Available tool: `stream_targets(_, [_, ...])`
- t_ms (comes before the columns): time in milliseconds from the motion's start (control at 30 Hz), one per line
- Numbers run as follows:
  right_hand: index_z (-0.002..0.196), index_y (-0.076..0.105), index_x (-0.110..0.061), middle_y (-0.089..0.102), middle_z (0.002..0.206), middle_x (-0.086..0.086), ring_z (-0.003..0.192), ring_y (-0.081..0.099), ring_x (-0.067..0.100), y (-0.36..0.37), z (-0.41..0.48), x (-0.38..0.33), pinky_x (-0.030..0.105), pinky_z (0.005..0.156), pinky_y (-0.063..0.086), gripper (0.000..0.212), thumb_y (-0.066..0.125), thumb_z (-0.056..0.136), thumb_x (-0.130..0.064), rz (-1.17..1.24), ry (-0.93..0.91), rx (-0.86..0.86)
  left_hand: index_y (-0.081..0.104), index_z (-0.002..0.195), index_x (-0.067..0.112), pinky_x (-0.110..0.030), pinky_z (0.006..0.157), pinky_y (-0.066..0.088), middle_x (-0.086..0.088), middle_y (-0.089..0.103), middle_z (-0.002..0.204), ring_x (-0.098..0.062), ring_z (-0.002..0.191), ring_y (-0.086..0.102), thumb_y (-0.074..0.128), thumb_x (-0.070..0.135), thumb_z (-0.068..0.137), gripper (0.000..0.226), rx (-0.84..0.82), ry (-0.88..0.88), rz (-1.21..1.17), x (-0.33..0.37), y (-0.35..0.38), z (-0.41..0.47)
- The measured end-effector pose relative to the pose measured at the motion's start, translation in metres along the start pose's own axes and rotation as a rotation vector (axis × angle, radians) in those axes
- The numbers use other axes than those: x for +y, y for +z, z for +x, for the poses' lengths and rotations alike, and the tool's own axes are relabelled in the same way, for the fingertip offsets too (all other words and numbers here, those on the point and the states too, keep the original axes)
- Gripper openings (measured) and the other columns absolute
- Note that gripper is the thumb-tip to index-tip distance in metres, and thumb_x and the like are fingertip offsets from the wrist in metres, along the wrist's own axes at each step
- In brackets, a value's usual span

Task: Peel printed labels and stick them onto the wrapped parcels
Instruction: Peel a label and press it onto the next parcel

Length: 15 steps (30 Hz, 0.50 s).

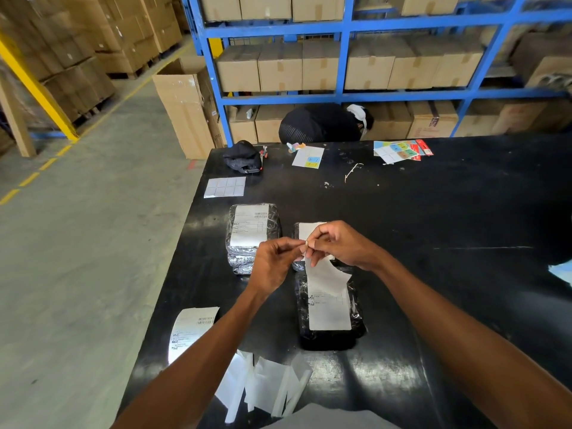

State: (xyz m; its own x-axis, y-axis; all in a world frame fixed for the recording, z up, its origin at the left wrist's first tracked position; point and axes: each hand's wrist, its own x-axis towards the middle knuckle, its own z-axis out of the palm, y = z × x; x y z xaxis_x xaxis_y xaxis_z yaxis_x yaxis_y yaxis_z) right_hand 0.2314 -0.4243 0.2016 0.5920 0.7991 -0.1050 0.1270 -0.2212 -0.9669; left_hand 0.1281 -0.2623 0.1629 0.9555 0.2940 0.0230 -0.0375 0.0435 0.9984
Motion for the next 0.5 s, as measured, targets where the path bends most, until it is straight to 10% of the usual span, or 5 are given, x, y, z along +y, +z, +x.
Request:
stream_targets(333, [0.097,0.065,0.007,0.077,0.087,0.017,0.078,0.078,0.032,0.0022,0.0022,0.0000,0.032,0.073,0.061,0.017,0.060,0.102,-0.008,-0.067,0.031,0.028,0.074,0.101,-0.007,-0.054,0.092,0.057,-0.023,0.075,0.095,-0.048,0.095,0.068,0.068,0.005,0.091,0.016,0.033,-0.015,0.101,-0.0021,0.0020,0.0016])
stream_targets(500, [0.096,0.062,0.006,0.078,0.086,0.014,0.077,0.078,0.030,0.0035,0.0012,0.0034,0.033,0.074,0.062,0.015,0.058,0.101,-0.007,-0.103,0.027,0.060,0.073,0.095,-0.002,-0.041,0.082,0.061,-0.012,0.075,0.087,-0.027,0.080,0.071,0.065,0.006,0.094,0.011,0.114,-0.066,0.110,-0.0029,0.0039,0.0029])
